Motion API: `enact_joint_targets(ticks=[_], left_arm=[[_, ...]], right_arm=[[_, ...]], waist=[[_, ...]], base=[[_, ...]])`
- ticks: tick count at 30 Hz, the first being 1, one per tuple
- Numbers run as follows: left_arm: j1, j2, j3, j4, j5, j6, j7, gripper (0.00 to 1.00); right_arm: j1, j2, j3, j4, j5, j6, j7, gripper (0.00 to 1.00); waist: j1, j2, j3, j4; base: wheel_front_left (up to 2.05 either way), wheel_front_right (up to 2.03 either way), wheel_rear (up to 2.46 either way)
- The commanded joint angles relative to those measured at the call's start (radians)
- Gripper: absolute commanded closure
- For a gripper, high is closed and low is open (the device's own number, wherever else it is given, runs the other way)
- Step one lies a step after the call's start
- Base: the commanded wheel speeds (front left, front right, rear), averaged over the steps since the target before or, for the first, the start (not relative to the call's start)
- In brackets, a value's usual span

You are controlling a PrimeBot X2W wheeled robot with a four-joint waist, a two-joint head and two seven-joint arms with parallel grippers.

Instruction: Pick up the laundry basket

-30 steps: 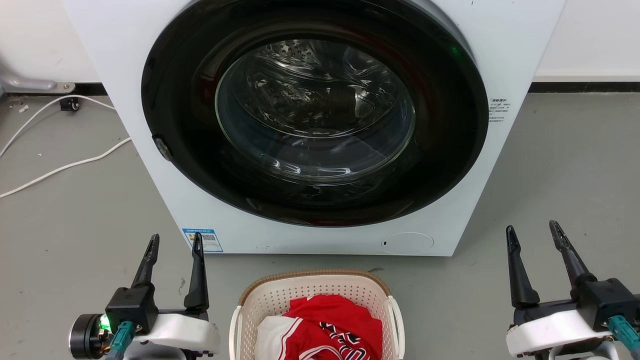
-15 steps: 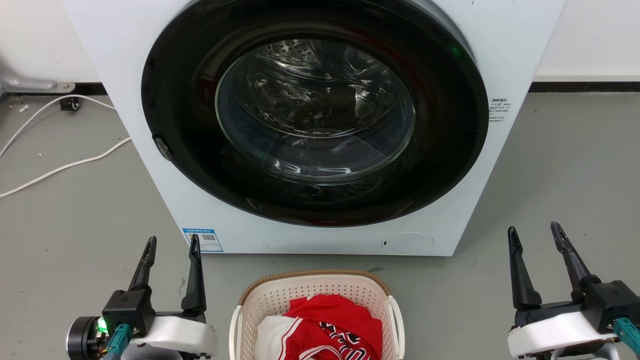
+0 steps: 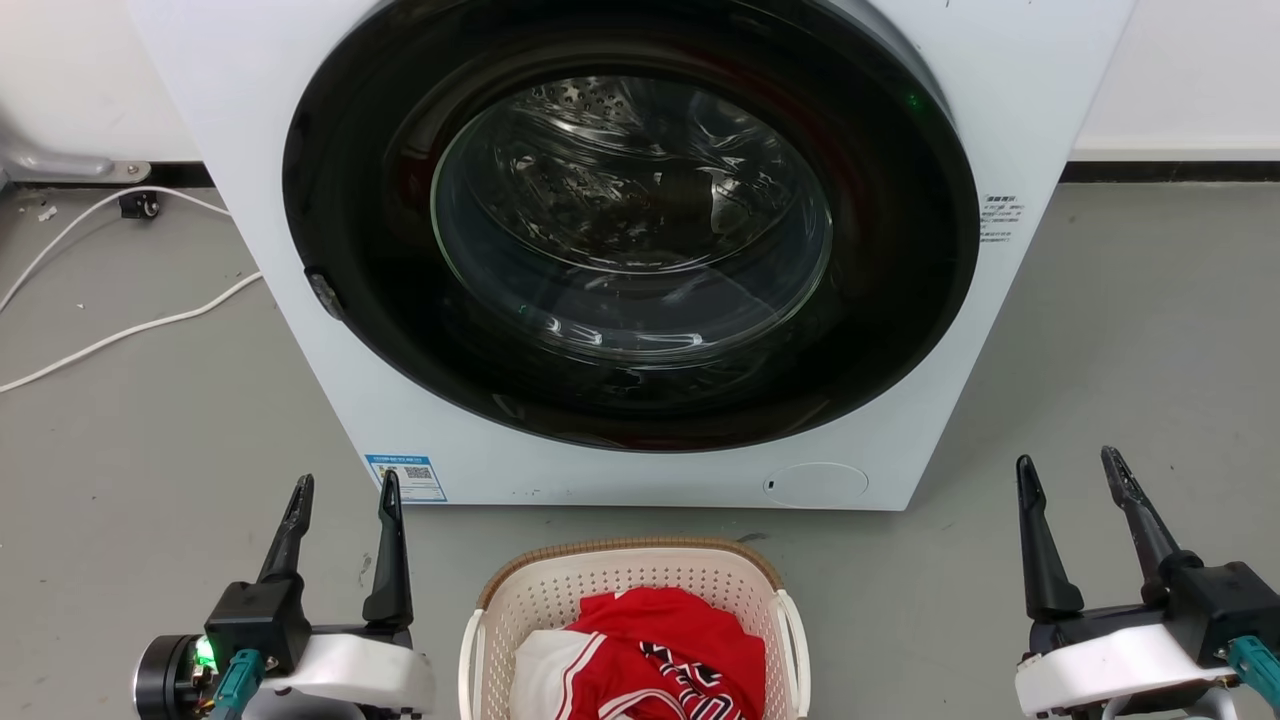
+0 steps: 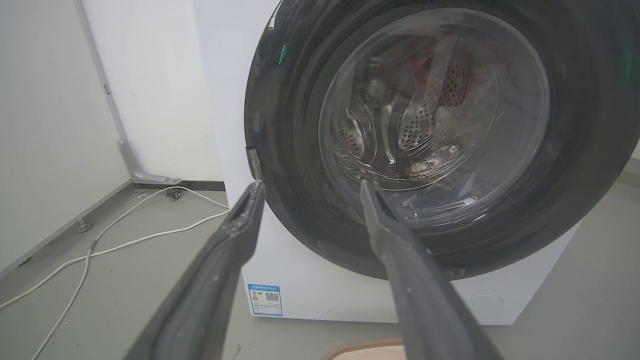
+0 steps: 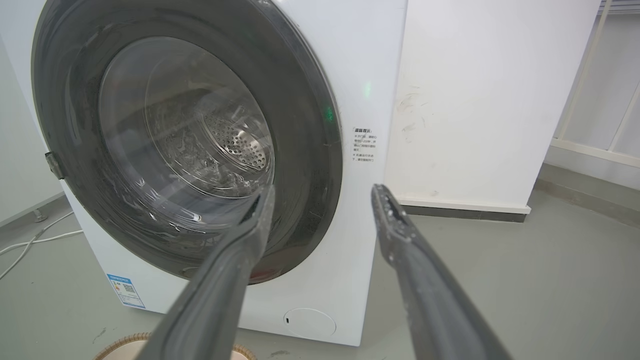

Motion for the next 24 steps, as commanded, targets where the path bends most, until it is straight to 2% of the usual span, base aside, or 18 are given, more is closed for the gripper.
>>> enact_joint_targets(ticks=[1,14,24], left_arm=[[0.009,0.002,0.002,-0.002,-0.002,0.003,-0.003,0.0],[-0.026,0.002,0.009,0.088,-0.008,-0.027,-0.003,0.0],[-0.16,0.003,0.033,0.275,0.009,-0.054,-0.003,0.0]], right_arm=[[0.003,-0.004,0.001,-0.001,0.007,0.0,-0.002,0.0],[-0.017,-0.004,0.077,0.072,-0.003,0.0,-0.002,0.0],[-0.138,-0.003,0.155,0.218,-0.004,0.0,-0.002,0.0]], waist=[[0.0,0.0,0.001,-0.001],[0.0,0.0,0.033,-0.005],[0.0,0.0,0.197,-0.009]], base=[[0.0,0.0,0.0],[0.0,0.0,0.0],[0.0,0.0,0.0]])
